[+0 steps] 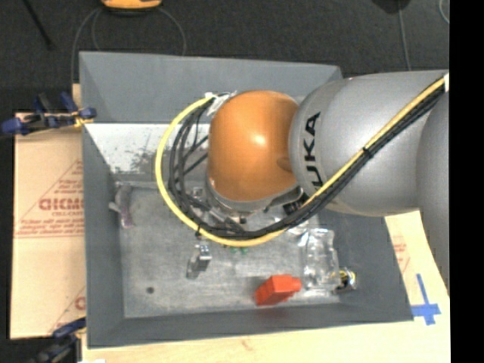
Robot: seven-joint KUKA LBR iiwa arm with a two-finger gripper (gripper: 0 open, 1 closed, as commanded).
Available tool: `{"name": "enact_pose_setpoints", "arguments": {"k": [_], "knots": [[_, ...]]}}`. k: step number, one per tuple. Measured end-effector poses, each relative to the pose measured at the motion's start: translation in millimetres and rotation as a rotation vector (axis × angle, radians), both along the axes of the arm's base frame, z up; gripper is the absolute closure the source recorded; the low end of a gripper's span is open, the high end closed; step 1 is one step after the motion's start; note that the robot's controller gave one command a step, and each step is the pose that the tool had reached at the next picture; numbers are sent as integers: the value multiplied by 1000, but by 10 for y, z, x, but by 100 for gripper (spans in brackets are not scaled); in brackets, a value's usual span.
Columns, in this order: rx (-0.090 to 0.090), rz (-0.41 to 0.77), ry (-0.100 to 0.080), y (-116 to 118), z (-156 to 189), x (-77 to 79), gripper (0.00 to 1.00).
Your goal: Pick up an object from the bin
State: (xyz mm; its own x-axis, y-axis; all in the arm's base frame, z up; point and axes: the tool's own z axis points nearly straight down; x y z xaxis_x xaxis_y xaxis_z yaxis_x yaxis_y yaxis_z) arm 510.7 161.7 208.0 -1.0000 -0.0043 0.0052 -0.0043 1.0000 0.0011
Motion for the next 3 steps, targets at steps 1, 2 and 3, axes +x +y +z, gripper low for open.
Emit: {"name": "enact_pose_setpoints", "arguments": {"k": [1,2,3], "knots": [[-3,-120,-11,-814,124,220,0],[0,-45,-12,-521,-1248,-165,0],[-1,-237,-12,-1187,-396,-136,0]]}}
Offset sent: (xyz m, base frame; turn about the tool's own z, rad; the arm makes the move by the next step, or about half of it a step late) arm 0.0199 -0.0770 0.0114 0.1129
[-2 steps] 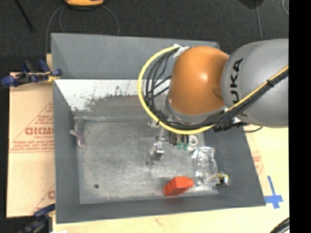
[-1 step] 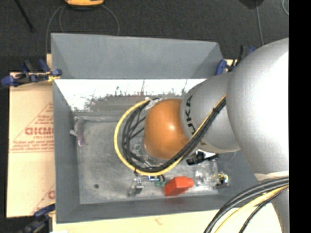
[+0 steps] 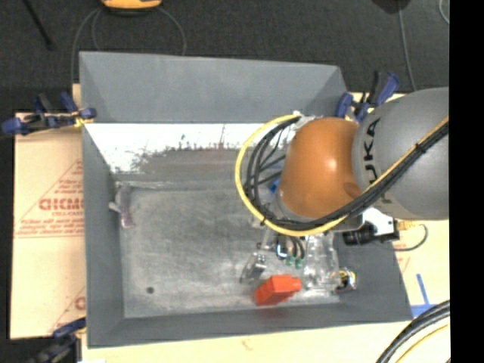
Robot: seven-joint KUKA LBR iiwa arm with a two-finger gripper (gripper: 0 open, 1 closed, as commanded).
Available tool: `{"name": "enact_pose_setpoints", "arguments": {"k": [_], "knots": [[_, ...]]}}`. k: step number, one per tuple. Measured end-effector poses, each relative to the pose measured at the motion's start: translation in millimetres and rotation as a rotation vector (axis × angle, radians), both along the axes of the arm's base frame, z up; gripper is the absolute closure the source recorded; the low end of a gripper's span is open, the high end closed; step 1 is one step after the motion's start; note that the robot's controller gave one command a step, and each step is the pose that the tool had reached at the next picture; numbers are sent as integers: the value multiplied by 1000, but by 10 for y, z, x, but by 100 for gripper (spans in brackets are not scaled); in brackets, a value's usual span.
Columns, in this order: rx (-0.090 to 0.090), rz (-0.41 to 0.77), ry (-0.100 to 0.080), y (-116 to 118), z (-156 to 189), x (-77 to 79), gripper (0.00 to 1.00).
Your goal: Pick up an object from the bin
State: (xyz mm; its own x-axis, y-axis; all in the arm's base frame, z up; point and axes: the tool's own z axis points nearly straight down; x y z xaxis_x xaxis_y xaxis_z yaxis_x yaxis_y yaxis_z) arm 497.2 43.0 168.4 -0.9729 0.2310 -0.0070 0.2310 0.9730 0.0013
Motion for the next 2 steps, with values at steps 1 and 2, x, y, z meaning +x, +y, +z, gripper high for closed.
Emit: {"name": "enact_pose_setpoints", "arguments": {"k": [1,2], "knots": [[-1,209,2,-960,-907,100,0],[9,63,1,-1485,-819,-149,0]]}}
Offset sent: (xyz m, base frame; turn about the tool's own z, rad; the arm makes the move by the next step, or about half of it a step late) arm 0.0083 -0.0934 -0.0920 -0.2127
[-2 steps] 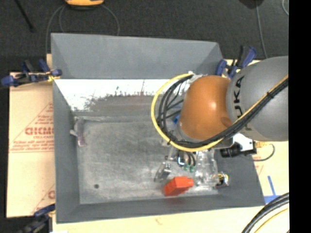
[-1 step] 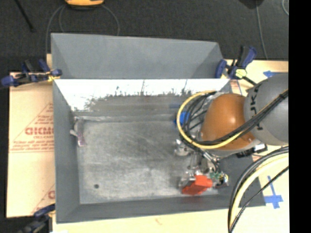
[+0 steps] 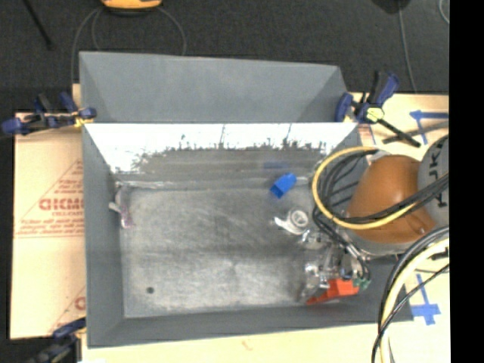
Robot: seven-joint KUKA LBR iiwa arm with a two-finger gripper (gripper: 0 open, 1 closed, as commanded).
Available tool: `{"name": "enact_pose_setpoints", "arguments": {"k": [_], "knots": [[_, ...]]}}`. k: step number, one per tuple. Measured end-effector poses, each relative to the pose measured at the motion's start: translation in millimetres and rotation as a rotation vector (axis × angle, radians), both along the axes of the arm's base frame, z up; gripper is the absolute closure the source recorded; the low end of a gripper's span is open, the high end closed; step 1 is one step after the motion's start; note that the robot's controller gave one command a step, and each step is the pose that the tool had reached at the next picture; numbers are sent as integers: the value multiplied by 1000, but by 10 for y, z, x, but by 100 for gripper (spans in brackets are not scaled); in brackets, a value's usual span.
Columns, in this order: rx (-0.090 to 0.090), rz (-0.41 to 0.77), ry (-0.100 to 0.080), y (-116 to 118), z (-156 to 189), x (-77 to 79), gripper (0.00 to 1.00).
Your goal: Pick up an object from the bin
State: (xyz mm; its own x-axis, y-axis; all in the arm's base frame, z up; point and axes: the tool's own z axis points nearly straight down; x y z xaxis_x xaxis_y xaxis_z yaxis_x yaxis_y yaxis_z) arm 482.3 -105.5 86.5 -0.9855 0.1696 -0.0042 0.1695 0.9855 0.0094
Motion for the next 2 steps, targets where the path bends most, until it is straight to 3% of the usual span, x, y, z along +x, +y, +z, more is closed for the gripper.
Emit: {"name": "enact_pose_setpoints", "arguments": {"k": [1,2], "knots": [[17,-6,8,-116,88,27,0],[15,12,8,-96,63,31,0]]}}
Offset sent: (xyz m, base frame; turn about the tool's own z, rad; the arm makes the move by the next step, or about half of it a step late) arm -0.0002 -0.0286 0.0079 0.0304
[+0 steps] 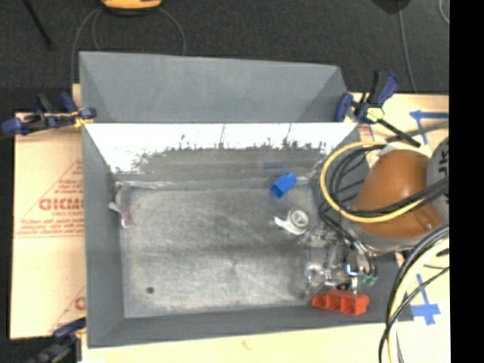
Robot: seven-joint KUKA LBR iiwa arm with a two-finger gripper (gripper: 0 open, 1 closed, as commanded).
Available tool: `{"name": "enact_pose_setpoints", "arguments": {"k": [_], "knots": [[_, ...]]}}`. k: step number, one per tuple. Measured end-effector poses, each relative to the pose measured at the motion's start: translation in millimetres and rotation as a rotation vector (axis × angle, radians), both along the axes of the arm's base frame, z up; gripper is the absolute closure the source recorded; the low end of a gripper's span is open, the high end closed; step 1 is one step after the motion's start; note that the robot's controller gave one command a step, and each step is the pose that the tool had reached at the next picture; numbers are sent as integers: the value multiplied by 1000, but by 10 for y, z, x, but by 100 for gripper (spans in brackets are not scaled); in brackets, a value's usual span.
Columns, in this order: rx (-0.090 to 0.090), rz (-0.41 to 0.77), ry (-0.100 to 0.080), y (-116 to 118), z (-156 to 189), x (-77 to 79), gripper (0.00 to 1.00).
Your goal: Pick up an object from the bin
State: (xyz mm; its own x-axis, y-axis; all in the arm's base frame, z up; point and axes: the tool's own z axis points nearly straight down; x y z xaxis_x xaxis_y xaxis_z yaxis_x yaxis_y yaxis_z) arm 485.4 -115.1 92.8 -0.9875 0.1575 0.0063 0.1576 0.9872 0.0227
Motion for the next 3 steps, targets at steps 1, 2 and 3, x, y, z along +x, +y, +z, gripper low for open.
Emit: {"name": "enact_pose_setpoints", "arguments": {"k": [1,2,3], "knots": [[1,-13,1,-1,2,6,0],[-19,-245,-3,161,151,623,0],[-19,-341,-6,1022,251,1068,0]]}}
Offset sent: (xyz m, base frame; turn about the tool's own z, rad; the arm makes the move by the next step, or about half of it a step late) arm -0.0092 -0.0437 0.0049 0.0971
